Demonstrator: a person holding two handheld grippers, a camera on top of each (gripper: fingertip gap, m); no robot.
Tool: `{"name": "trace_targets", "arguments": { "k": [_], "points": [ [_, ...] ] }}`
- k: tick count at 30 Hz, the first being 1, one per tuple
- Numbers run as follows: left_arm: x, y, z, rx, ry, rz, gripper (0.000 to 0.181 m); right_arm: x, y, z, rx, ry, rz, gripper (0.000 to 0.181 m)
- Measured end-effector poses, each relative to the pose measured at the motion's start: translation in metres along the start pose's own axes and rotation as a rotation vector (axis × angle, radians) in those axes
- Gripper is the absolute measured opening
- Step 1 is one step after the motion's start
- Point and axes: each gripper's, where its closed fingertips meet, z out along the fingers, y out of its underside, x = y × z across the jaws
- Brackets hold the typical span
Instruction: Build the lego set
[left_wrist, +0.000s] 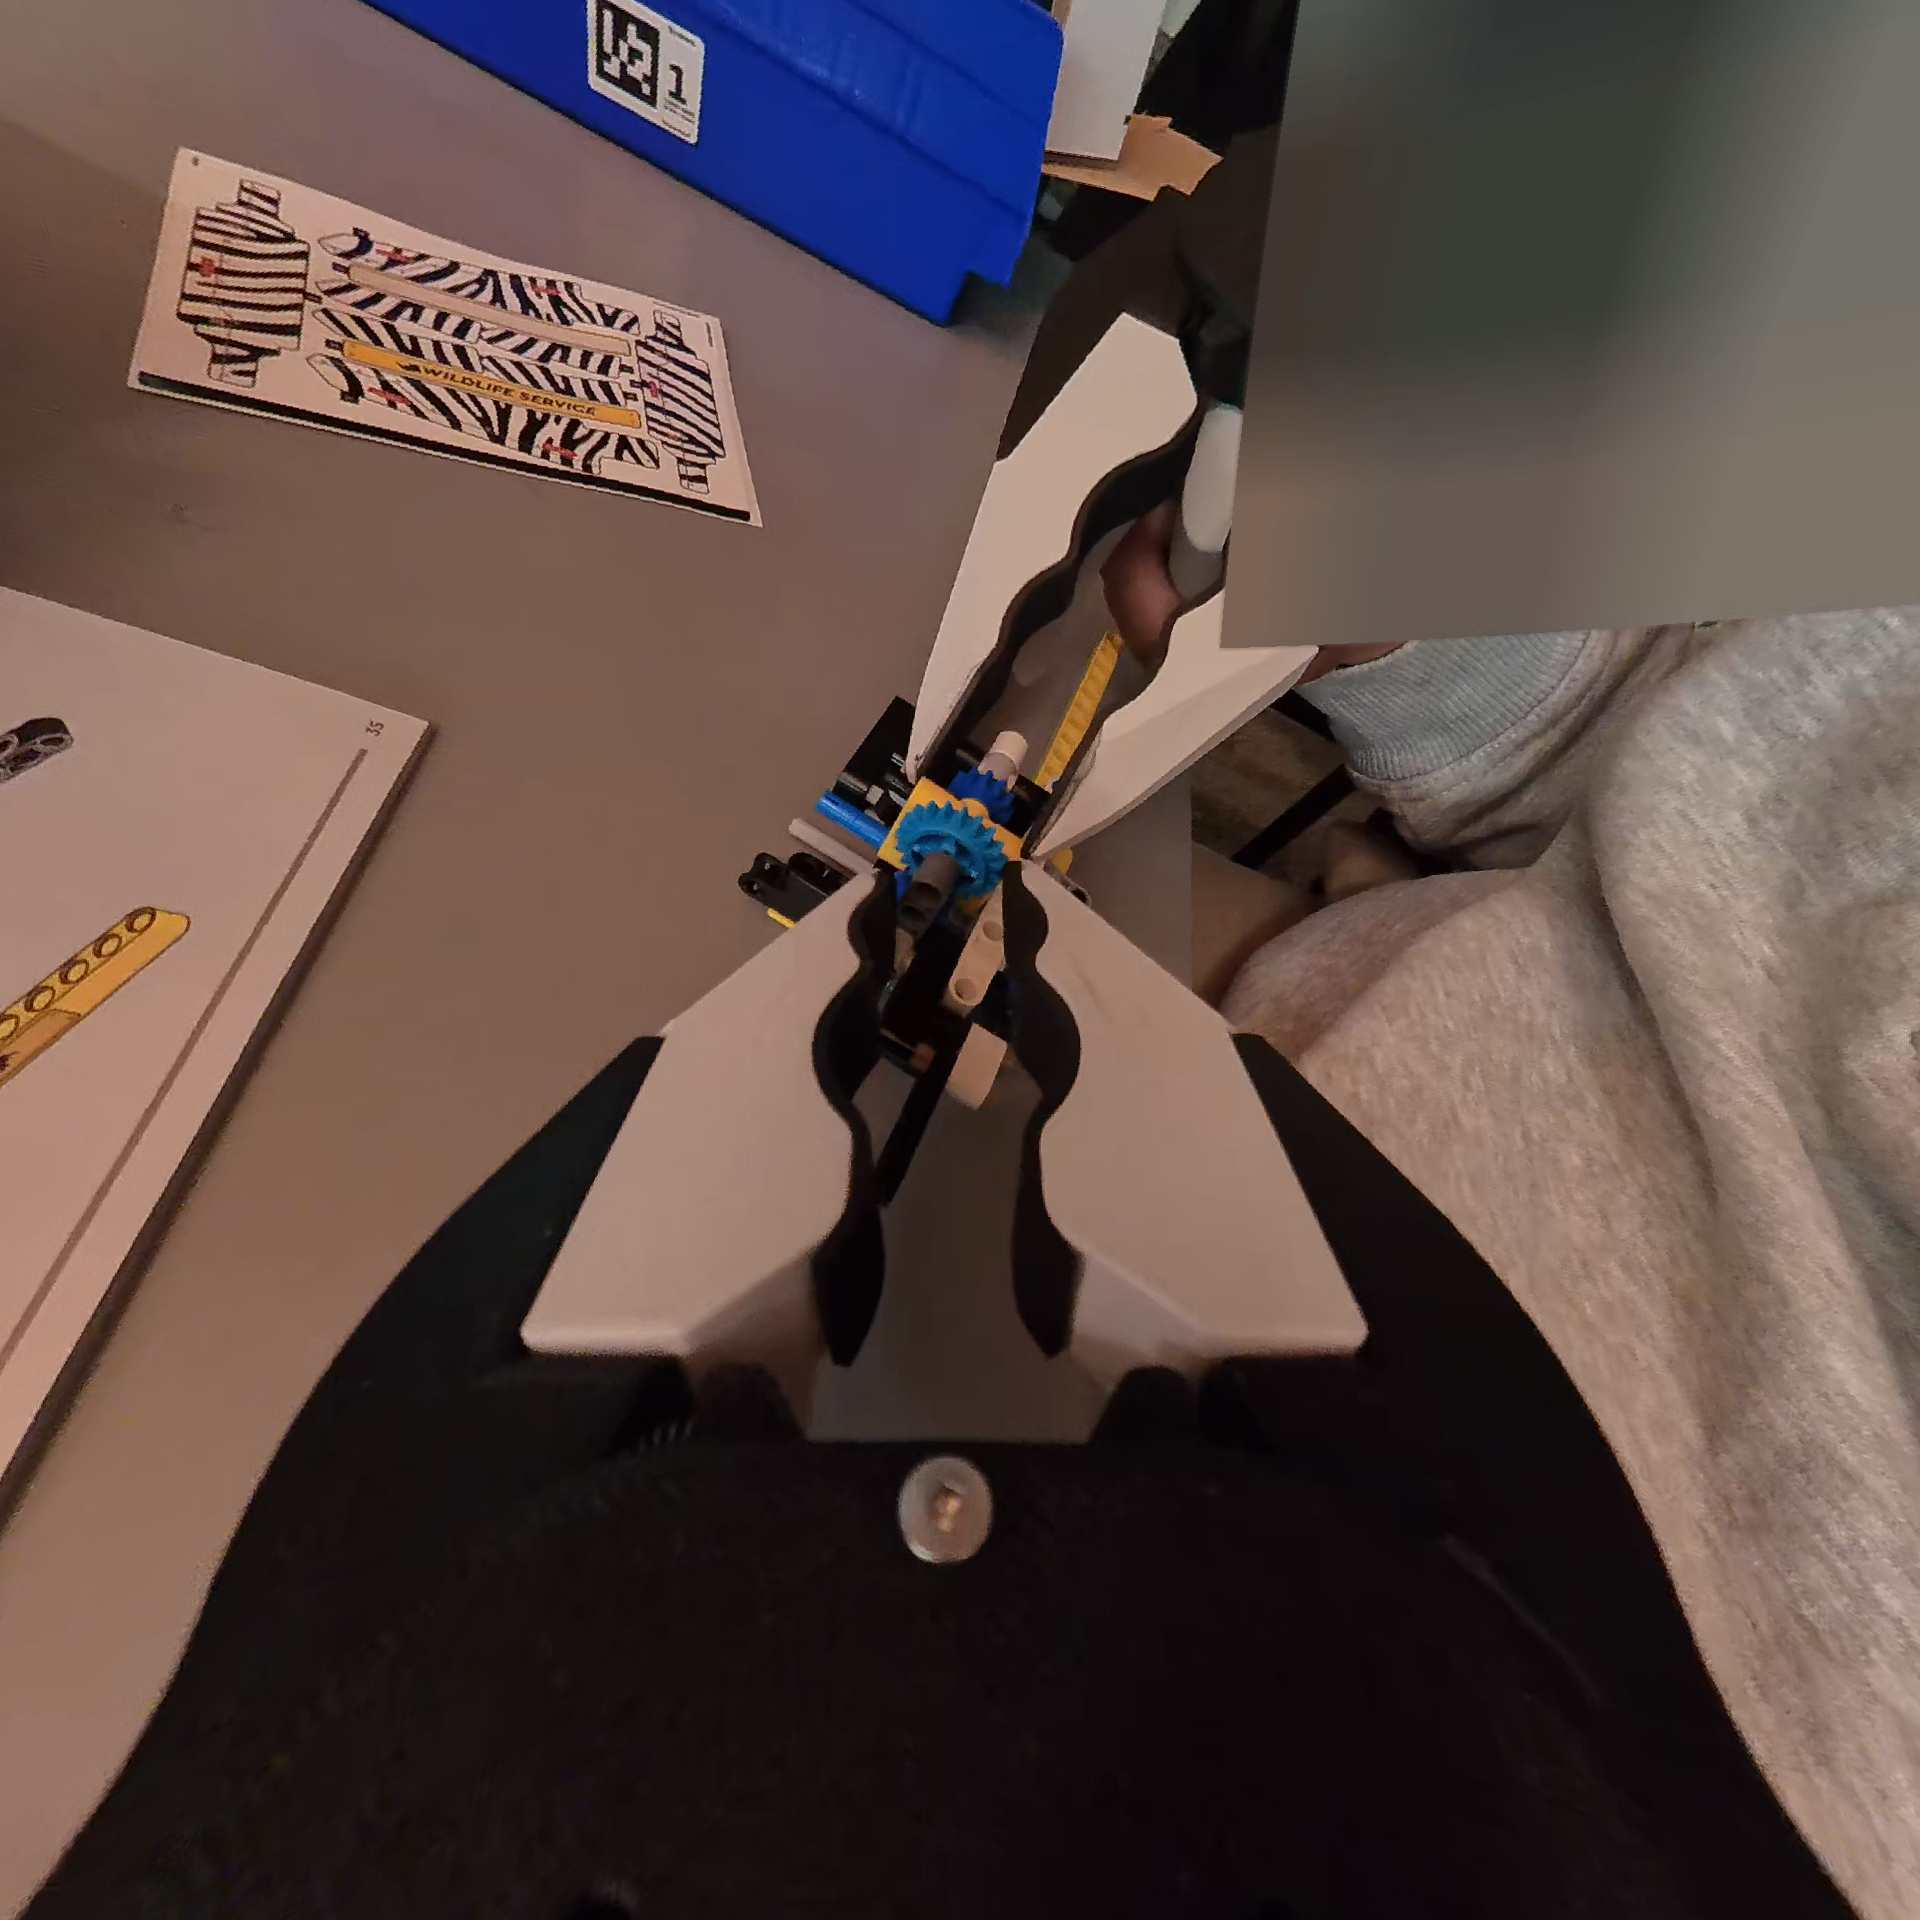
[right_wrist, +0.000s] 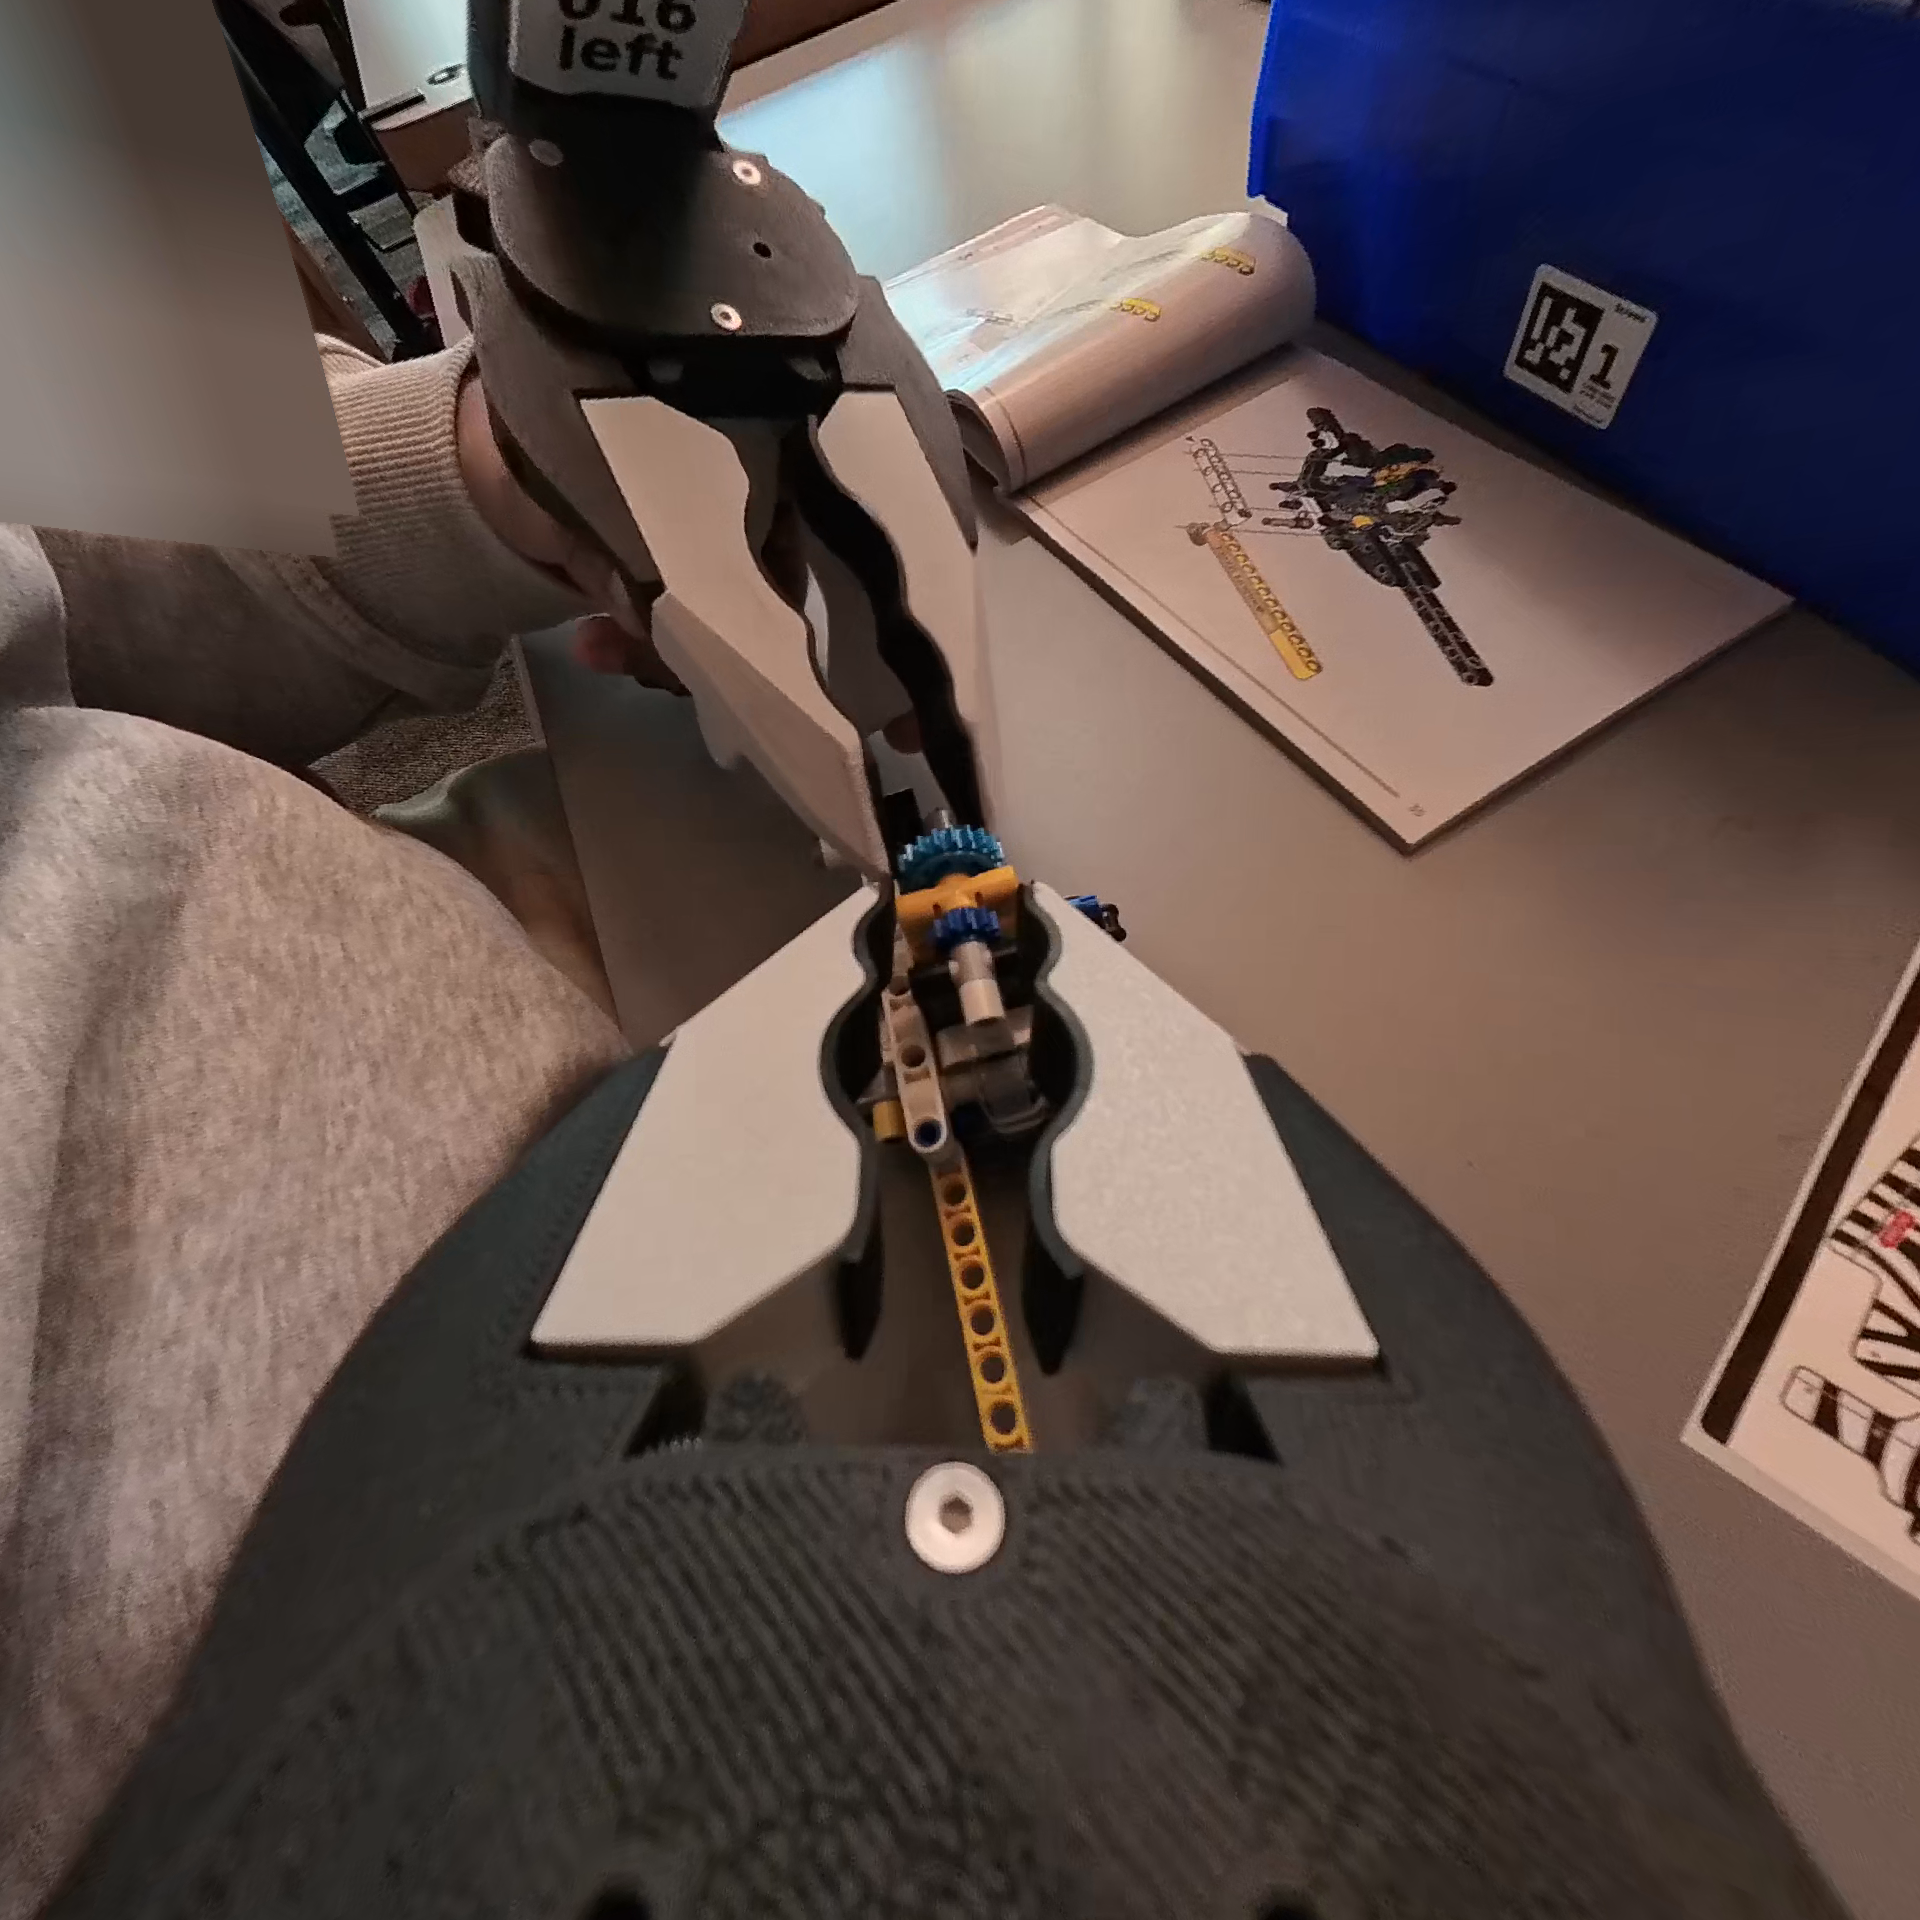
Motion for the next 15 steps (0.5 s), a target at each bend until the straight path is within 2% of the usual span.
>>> {"name": "trace_targets", "arguments": {
  "k": [6, 12, 15],
  "points": [
    [-0.003, 0.0071, 0.0039, -0.05, -0.045, 0.043, 0.018, 0.001, -0.0001, -0.0003, 0.002, 0.003, 0.006, 0.021],
    [-0.0031, 0.006, 0.0039, -0.041, -0.052, 0.047, 0.017, 0.001, 0.0, -0.0004, 0.001, 0.005, 0.007, 0.021],
    [-0.0004, 0.0036, 0.0013, -0.029, -0.032, 0.042, 0.026, 0.0009, 0.0001, -0.0004, 0.001, 0.004, 0.006, 0.021]
  ]
}}
